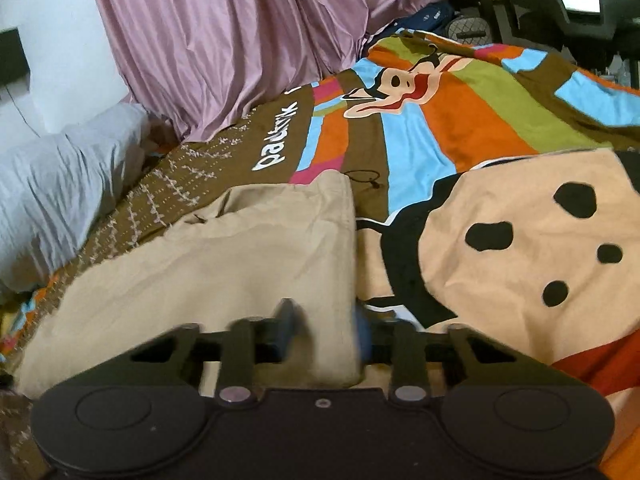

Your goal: Fold large clothes

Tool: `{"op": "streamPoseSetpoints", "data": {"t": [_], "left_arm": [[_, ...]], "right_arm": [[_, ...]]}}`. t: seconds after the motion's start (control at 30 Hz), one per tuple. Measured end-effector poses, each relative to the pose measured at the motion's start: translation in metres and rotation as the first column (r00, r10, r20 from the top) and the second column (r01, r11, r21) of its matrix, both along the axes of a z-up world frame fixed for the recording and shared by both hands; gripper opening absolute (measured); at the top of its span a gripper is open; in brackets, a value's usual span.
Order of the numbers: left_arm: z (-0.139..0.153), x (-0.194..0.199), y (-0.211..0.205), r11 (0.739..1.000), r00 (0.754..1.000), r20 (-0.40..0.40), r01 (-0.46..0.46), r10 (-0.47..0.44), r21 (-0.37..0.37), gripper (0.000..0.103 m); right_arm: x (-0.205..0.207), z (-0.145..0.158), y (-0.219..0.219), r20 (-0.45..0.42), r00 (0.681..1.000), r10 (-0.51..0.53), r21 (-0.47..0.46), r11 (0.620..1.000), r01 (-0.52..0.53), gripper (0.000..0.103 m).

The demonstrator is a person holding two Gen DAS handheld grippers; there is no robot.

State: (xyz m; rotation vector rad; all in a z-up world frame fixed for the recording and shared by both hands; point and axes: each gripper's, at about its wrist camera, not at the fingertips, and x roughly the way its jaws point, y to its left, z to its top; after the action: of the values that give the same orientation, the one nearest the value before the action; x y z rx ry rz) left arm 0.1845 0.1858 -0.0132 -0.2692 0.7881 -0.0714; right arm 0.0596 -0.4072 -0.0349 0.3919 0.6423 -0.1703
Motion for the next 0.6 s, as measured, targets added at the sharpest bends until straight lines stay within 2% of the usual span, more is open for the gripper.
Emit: {"op": "streamPoseSetpoints", "data": {"t": [0.07,0.13,0.17,0.2,0.27,0.3,0.37,0.4,0.47,0.6], "left_arm": [[0.01,-0.014,-0.004,1.0,0.994,0.113,-0.012,0.009,0.028,0.008],[0.018,-0.032,0.001,1.0,0.974,0.227,-0.013,0.014,-0.006,0.008],[0.02,-0.037,0.002,1.0,0.968,0.251,-0.012,0.015,-0.013,0.008],[0.02,-0.037,0.002,1.0,0.969,0.247,-0.009,0.011,-0.009,0.008],[0.018,-0.031,0.001,1.0,0.977,0.212,0.015,-0.016,0.005,0.008],[0.017,-0.027,-0.005,0.998,0.983,0.181,0.032,-0.04,0.047,0.008],[0.012,-0.016,-0.019,0.988,0.993,0.098,0.045,-0.06,0.15,0.009],[0.009,-0.014,-0.021,0.985,0.996,0.07,0.045,-0.058,0.166,0.009],[0.009,-0.013,-0.019,0.987,0.998,0.042,0.044,-0.051,0.155,0.009],[0.005,-0.01,-0.01,0.988,0.995,-0.031,0.093,-0.09,0.12,0.009]], "right_arm": [[-0.004,0.006,0.004,0.042,0.999,-0.007,-0.059,0.998,0.01,0.008],[-0.01,0.02,0.016,0.122,0.993,0.002,-0.181,0.983,0.02,0.007],[-0.014,0.028,0.022,0.161,0.987,0.008,-0.235,0.972,0.03,0.007],[-0.018,0.033,0.028,0.19,0.982,0.01,-0.278,0.96,0.044,0.007],[-0.019,0.036,0.03,0.205,0.979,-0.002,-0.309,0.949,0.066,0.007],[-0.017,0.033,0.027,0.188,0.982,-0.009,-0.303,0.951,0.067,0.007],[-0.007,0.02,0.017,0.096,0.995,-0.037,-0.253,0.966,0.06,0.007],[-0.002,0.011,0.012,0.041,0.998,-0.048,-0.224,0.973,0.056,0.007],[0.0,0.004,0.006,0.003,0.998,-0.066,-0.184,0.981,0.066,0.007],[-0.002,0.005,0.015,0.017,0.999,-0.043,-0.244,0.969,0.045,0.008]]}}
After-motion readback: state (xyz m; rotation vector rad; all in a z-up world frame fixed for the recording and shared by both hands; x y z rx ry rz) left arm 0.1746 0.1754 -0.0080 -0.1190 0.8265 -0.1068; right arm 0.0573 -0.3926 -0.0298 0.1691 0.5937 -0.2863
